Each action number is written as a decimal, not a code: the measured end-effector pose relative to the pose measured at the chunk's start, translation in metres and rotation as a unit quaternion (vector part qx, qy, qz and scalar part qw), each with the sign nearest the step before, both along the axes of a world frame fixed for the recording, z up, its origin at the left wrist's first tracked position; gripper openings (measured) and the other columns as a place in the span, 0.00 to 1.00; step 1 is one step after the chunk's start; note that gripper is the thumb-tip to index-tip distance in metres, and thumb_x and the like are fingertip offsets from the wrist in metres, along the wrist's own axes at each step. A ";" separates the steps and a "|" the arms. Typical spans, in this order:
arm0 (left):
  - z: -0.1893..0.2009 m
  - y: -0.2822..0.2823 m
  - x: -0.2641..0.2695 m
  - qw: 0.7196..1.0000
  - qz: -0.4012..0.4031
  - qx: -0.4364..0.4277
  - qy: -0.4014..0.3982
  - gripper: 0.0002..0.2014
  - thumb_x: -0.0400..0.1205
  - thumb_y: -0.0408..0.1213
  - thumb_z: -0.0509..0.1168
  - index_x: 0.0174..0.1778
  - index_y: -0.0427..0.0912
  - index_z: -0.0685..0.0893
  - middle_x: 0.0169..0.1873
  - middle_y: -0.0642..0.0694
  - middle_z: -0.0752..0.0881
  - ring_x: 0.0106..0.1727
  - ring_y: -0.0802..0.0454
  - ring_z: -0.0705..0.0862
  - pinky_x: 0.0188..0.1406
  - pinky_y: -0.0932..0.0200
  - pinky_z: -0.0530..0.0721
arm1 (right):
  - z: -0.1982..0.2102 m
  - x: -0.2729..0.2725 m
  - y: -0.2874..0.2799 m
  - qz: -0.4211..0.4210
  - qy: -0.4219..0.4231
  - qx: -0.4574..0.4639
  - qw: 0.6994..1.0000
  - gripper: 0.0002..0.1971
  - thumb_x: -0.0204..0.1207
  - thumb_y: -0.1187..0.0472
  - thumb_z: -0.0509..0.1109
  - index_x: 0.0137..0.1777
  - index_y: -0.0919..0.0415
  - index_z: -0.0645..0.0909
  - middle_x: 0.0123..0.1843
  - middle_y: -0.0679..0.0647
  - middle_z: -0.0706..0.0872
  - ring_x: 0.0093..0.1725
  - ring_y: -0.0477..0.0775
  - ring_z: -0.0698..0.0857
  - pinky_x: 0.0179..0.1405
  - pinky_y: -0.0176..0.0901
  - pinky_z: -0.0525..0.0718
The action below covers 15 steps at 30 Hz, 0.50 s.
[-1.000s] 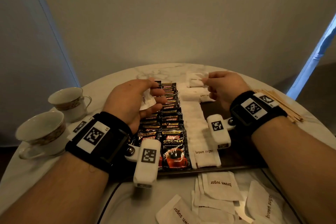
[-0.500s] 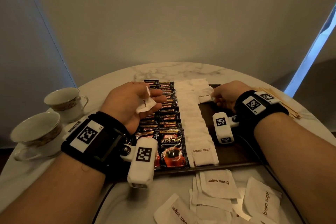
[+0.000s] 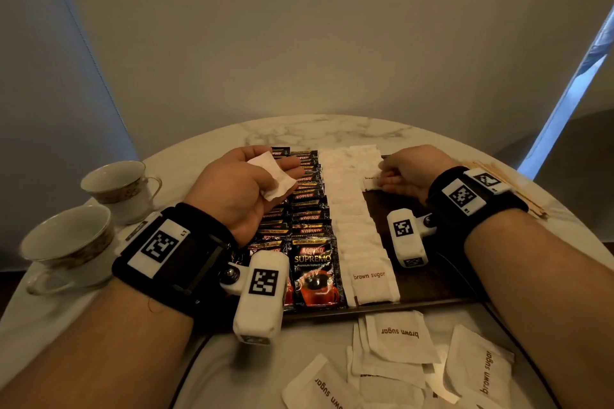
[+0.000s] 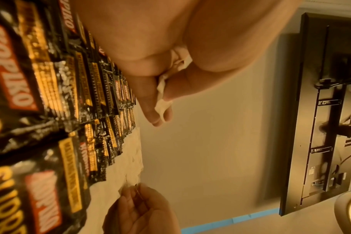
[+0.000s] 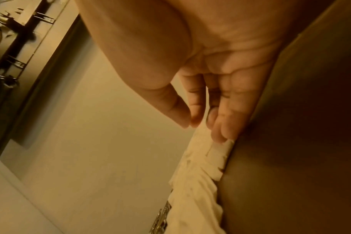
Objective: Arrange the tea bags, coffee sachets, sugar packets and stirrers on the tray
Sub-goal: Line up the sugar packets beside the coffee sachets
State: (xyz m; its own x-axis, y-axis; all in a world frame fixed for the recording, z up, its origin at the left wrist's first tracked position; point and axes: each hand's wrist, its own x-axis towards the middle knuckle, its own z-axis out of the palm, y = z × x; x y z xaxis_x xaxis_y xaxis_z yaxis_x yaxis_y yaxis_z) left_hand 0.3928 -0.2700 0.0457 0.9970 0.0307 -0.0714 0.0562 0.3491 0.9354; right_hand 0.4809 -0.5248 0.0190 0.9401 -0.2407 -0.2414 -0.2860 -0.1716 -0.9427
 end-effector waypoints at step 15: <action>0.006 -0.011 -0.012 0.995 -0.086 -0.034 -0.049 0.02 0.91 0.29 0.58 0.56 0.37 0.76 0.63 0.39 0.91 0.63 0.39 0.91 0.56 0.45 0.91 | 0.043 -0.070 0.060 0.360 -0.067 0.019 0.930 0.24 0.65 0.47 0.83 0.56 0.61 0.90 0.47 0.55 0.91 0.43 0.52 0.87 0.48 0.47 0.85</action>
